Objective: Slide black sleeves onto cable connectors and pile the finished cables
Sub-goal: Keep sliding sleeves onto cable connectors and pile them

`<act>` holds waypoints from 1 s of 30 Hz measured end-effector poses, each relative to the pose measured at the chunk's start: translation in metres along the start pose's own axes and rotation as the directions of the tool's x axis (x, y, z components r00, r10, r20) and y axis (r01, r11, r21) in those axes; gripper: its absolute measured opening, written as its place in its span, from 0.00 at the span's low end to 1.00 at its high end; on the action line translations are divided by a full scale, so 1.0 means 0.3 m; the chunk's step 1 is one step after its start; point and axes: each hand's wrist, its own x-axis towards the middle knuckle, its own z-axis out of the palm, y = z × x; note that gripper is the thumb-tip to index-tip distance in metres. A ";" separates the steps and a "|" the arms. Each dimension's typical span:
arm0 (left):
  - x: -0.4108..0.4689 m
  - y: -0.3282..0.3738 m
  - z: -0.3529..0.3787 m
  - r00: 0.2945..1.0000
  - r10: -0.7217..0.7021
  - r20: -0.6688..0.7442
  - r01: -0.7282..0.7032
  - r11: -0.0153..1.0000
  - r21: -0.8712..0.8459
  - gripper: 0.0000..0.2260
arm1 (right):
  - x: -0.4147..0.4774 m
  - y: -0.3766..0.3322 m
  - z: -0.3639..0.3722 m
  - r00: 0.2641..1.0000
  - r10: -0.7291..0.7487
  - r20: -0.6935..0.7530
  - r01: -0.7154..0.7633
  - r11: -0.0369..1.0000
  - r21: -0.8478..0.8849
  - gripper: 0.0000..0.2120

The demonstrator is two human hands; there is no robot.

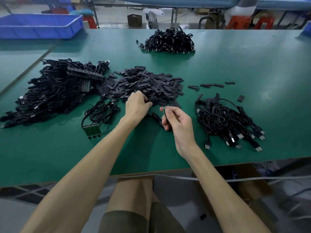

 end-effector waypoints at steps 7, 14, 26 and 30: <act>-0.087 -0.034 -0.045 0.995 0.103 0.003 -0.097 0.945 -0.314 0.08 | -0.002 0.000 -0.001 1.000 -0.005 0.007 0.005 1.000 -0.003 0.07; -0.168 -0.069 -0.132 0.938 0.343 0.044 -0.287 0.844 -0.453 0.11 | -0.001 0.004 -0.007 0.999 -0.033 0.041 0.034 0.999 -0.034 0.07; -0.214 -0.087 -0.111 0.909 0.361 0.208 -0.117 0.701 -0.703 0.06 | -0.005 0.004 0.003 0.991 -0.069 0.113 0.072 0.997 -0.029 0.07; -0.233 -0.117 -0.098 0.919 0.312 0.241 0.008 0.596 -0.803 0.11 | -0.010 0.002 0.004 0.988 -0.068 0.137 0.077 0.995 -0.064 0.07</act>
